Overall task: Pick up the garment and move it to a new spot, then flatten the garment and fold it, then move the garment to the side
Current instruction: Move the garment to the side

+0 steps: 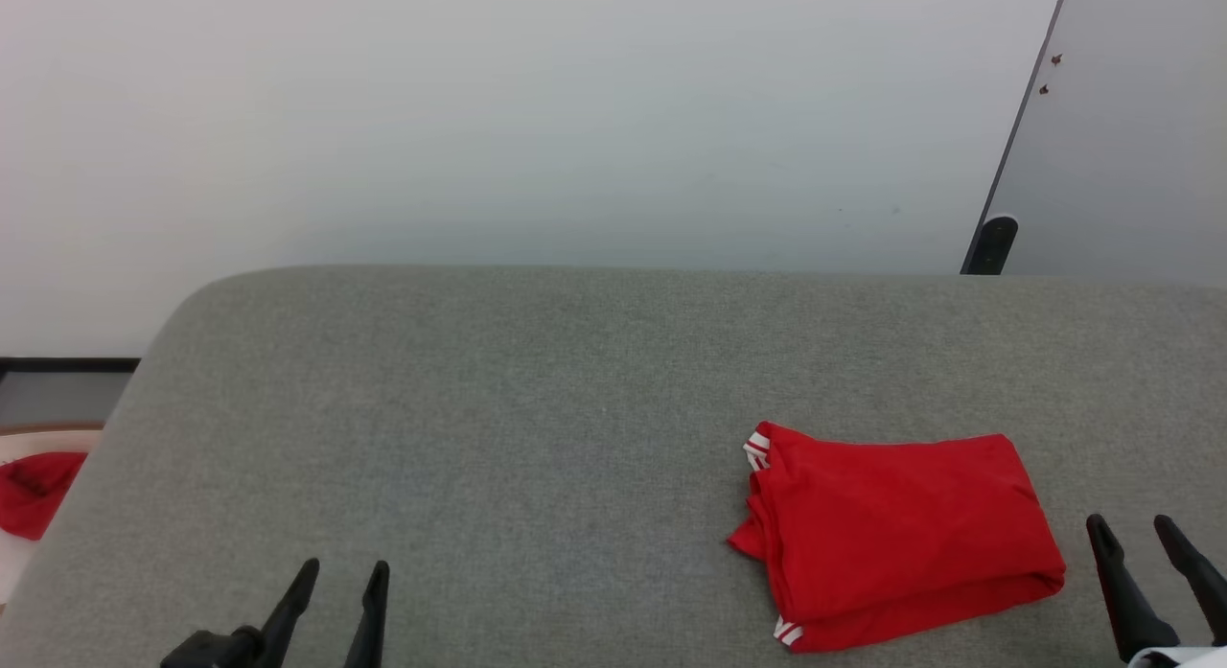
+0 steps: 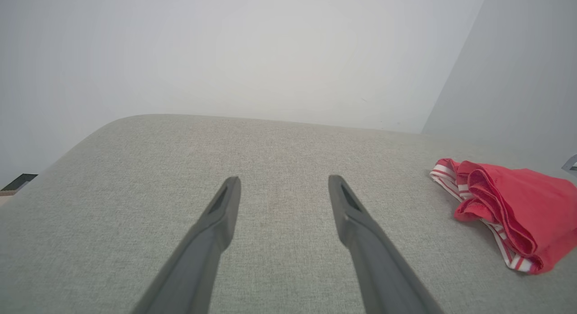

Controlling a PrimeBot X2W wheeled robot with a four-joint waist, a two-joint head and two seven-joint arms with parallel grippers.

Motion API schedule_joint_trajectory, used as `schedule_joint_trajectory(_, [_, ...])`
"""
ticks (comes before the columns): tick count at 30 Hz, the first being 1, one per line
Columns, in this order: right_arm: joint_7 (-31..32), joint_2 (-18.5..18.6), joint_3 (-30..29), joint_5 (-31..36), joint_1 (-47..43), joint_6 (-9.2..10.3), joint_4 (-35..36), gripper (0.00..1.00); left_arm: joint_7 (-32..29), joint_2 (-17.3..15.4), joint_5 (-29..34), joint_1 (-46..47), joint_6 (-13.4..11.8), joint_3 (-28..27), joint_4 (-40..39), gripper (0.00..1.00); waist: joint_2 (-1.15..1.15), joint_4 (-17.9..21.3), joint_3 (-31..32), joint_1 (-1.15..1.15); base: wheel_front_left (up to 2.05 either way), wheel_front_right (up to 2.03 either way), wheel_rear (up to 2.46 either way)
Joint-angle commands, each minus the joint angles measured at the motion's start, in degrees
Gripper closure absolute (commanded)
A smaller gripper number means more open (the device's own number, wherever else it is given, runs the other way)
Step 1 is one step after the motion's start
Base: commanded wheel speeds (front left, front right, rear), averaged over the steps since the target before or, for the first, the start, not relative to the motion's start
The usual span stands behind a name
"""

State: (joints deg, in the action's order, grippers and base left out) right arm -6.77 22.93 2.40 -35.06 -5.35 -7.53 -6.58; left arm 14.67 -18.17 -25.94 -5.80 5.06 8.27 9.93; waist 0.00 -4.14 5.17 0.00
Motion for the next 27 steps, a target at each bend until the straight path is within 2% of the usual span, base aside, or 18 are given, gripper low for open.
schedule_joint_trajectory(1, [0.2, -0.3, 0.2, 0.4, -0.4, 0.09, 0.3, 0.00, 0.0, -0.1, 0.1, 0.5, -0.2, 0.0, -0.2, 0.00, 0.00, 0.0, -0.1, 0.00, 0.00, 0.00, 0.00])
schedule_joint_trajectory(6, [2.9, 0.0, 2.9, -0.1, 3.7, 0.09, 0.6, 0.00, -0.1, 0.3, -0.4, 0.7, -0.5, 0.3, -0.8, 0.00, 0.00, 0.2, -1.0, 0.00, 0.00, 0.00, 0.00])
schedule_joint_trajectory(9, [8.3, 1.3, 5.2, 0.1, 8.1, 0.09, -0.8, 0.00, -0.1, 0.5, -0.8, 1.1, -0.5, 0.2, -0.9, 0.00, 0.00, 0.5, -2.1, 0.00, 0.00, 0.00, 0.00])
schedule_joint_trajectory(15, [25.6, 4.2, 9.1, -1.5, 20.5, 0.09, -8.1, 0.00, 0.0, 0.5, -1.4, 2.6, -0.1, 0.5, -0.9, 0.00, 0.00, 1.1, -5.1, 0.00, 0.00, 0.00, 0.00])
schedule_joint_trajectory(21, [46.1, 5.5, 8.3, -5.1, 29.4, 0.09, -17.4, 0.00, 0.1, 1.3, -2.4, 4.9, 0.6, 1.2, 0.2, 0.00, 0.00, 0.3, -8.8, 0.00, 0.00, 0.00, 0.00])
schedule_joint_trajectory(24, [52.0, 5.5, 7.1, -5.0, 32.0, 0.10, -20.2, 0.00, 0.2, 1.4, -2.7, 6.1, 0.9, 1.5, 0.8, 0.00, 0.00, -0.2, -10.7, 0.00, 0.00, 0.00, 0.00])
schedule_joint_trajectory(27, [54.4, 4.5, 5.9, -4.2, 33.8, 0.10, -21.9, 0.00, 0.4, 1.5, -2.8, 7.5, 1.3, 1.3, 1.1, 0.00, 0.00, -0.7, -12.8, 0.00, 0.00, 0.00, 0.00])
